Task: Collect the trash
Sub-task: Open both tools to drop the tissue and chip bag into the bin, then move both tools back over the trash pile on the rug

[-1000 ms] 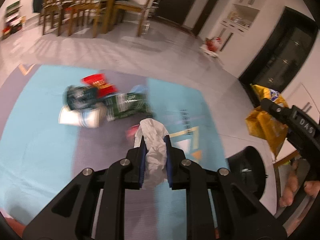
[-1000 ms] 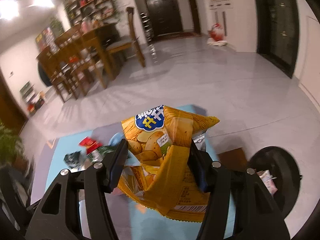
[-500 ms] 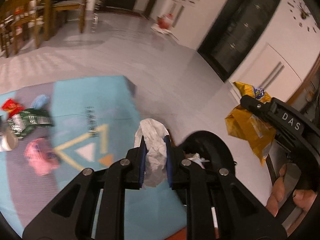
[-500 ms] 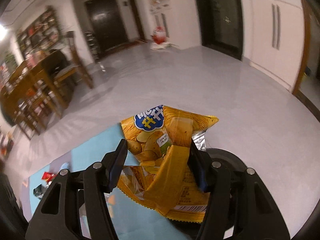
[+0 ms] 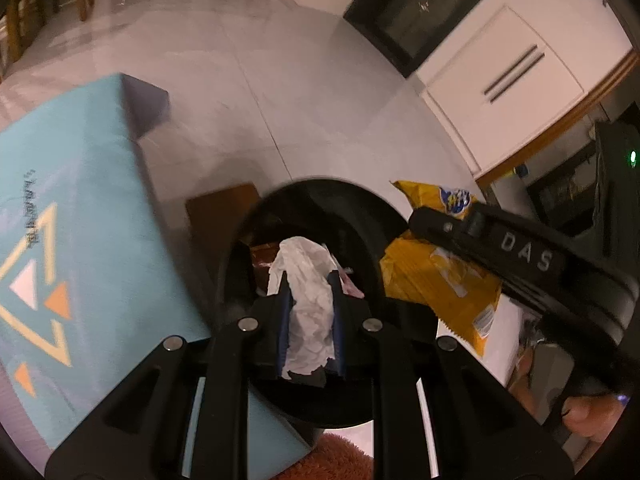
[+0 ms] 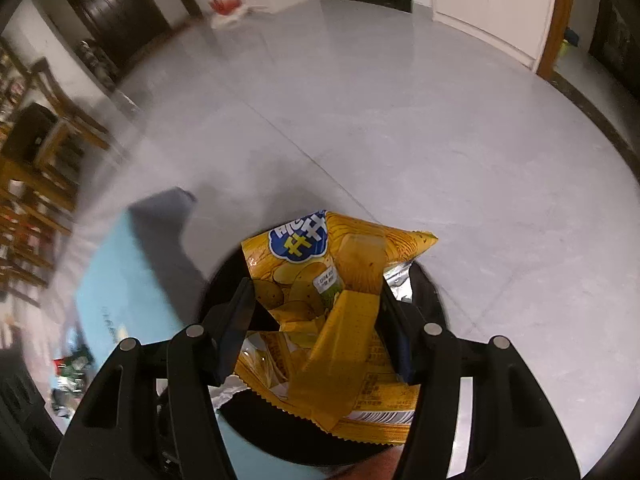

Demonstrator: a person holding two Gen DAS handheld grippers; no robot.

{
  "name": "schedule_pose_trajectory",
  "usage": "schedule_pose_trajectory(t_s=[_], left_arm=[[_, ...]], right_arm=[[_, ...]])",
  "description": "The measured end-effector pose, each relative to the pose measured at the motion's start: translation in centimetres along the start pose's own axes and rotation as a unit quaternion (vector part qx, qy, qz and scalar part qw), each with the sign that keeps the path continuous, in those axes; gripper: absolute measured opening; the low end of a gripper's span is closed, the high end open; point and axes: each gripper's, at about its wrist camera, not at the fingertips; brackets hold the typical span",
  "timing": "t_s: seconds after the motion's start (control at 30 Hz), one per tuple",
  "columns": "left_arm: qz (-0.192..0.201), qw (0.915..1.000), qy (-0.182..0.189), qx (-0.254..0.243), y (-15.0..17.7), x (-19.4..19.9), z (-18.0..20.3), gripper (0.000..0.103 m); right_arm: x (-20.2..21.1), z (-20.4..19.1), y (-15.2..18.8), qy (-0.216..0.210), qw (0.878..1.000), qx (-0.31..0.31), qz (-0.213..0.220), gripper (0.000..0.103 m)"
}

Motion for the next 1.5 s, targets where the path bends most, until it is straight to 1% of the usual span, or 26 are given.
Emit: schedule_pose_trajectory(t_s=[0.03, 0.07, 0.13, 0.17, 0.2, 0.23, 0.27, 0.3, 0.37, 0.4, 0.5, 0.57, 0.63, 0.67, 0.7, 0.77, 0.83, 0.9, 1.0, 1.1, 1.17, 1.2, 1.33, 1.43, 1.5], left_arm=[[-0.005, 1.0, 0.002, -0.001, 0.0, -0.4, 0.2, 0.018], [-0.014, 0.9999, 0.003, -0.003, 0.1, -0.9, 0.3, 0.023], [-0.021, 0.9998, 0.003, -0.002, 0.4, -1.5, 0.5, 0.031], [-0.02, 0.9998, 0.004, -0.001, 0.4, -1.6, 0.5, 0.041], [-0.019, 0.9998, 0.005, -0.001, 0.4, -1.4, 0.6, 0.053], [-0.014, 0.9999, 0.006, -0.001, 0.5, -1.1, 0.5, 0.059], [-0.011, 0.9999, 0.006, 0.0, 0.5, -0.8, 0.5, 0.07], [-0.008, 0.9999, 0.007, 0.0, 0.6, -0.4, 0.4, 0.078], [-0.001, 0.9999, 0.012, 0.005, 0.8, 0.9, 0.1, 0.079], [0.006, 0.9998, 0.013, 0.011, 0.9, 1.8, -0.2, 0.081], [0.029, 0.9992, 0.003, 0.027, 1.1, 4.5, -0.4, 0.085], [0.052, 0.9982, -0.013, 0.025, 1.1, 6.8, -0.4, 0.086], [0.092, 0.9947, -0.029, 0.034, 1.3, 9.8, -0.7, 0.091], [0.113, 0.9919, -0.034, 0.046, 1.6, 11.4, -0.9, 0.095], [0.125, 0.99, -0.037, 0.056, 1.8, 12.5, -1.0, 0.098], [0.141, 0.9855, -0.044, 0.083, 2.2, 15.2, -1.9, 0.098], [0.148, 0.9829, -0.055, 0.096, 2.5, 17.7, -2.8, 0.098], [0.159, 0.9785, -0.074, 0.109, 2.5, 20.2, -4.2, 0.098], [0.192, 0.9693, -0.098, 0.118, 3.3, 25.7, -6.7, 0.1], [0.226, 0.9556, -0.133, 0.135, 5.0, 30.8, -9.9, 0.1], [0.247, 0.9445, -0.157, 0.15, 6.6, 33.6, -12.5, 0.1], [0.255, 0.9376, -0.172, 0.162, 7.6, 34.9, -14.2, 0.1], [0.27, 0.9221, -0.201, 0.191, 10.6, 37.8, -19.1, 0.1], [0.273, 0.9143, -0.197, 0.225, 12.7, 39.2, -23.0, 0.1], [0.277, 0.9108, -0.192, 0.238, 13.5, 39.8, -25.1, 0.1]], right_arm=[[-0.1, 0.1, -0.1, 0.008, 1.0, -0.003, 0.0, 0.061], [-0.3, 0.2, -0.2, 0.016, 1.0, -0.005, -0.002, 0.061], [-0.8, 0.2, -0.3, 0.01, 1.0, -0.006, -0.009, 0.063], [-1.1, 0.2, -0.4, 0.006, 1.0, -0.004, -0.016, 0.064], [-1.2, 0.0, -0.4, 0.006, 1.0, -0.001, -0.02, 0.066], [-1.2, 0.0, -0.4, 0.008, 1.0, 0.001, -0.02, 0.068], [-1.2, 0.3, -0.6, 0.008, 1.0, 0.002, -0.019, 0.071], [-1.0, 0.5, -0.7, 0.007, 1.0, 0.001, -0.017, 0.077], [-0.4, 0.2, -0.8, 0.001, 1.0, -0.005, -0.007, 0.082], [-0.1, 0.9, -0.6, -0.001, 1.0, -0.007, -0.002, 0.083], [1.4, 1.9, 0.2, -0.002, 1.0, -0.009, 0.013, 0.088], [2.7, 1.5, 0.2, -0.011, 0.999, -0.017, 0.04, 0.09], [3.9, 0.7, 0.4, -0.018, 0.998, -0.018, 0.065, 0.094], [4.7, 0.3, 0.6, -0.029, 0.996, -0.011, 0.079, 0.096], [5.0, -0.2, 0.7, -0.037, 0.996, -0.004, 0.084, 0.097], [5.1, -1.4, 0.8, -0.051, 0.995, 0.014, 0.082, 0.097], [4.8, -2.5, 1.1, -0.051, 0.995, 0.031, 0.074, 0.097], [4.7, -3.2, 1.4, -0.044, 0.995, 0.044, 0.072, 0.097], [4.9, -4.5, 1.9, -0.032, 0.995, 0.061, 0.075, 0.097], [5.0, -6.5, 2.5, -0.026, 0.993, 0.082, 0.086, 0.097], [5.3, -8.1, 3.1, -0.033, 0.989, 0.104, 0.094, 0.097], [5.3, -9.3, 3.5, -0.045, 0.987, 0.12, 0.098, 0.097], [5.8, -11.9, 5.1, -0.07, 0.982, 0.139, 0.104, 0.097], [6.6, -14.4, 6.3, -0.082, 0.975, 0.173, 0.111, 0.097], [7.8, -16.1, 7.1, -0.087, 0.97, 0.192, 0.119, 0.097]])
Point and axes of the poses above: each gripper's, at about its wrist camera, not at the fingertips, and x roughly against the way its jaws point, z to its right, y to its underside, and after that the axes turned 1 degree about y, right-handed
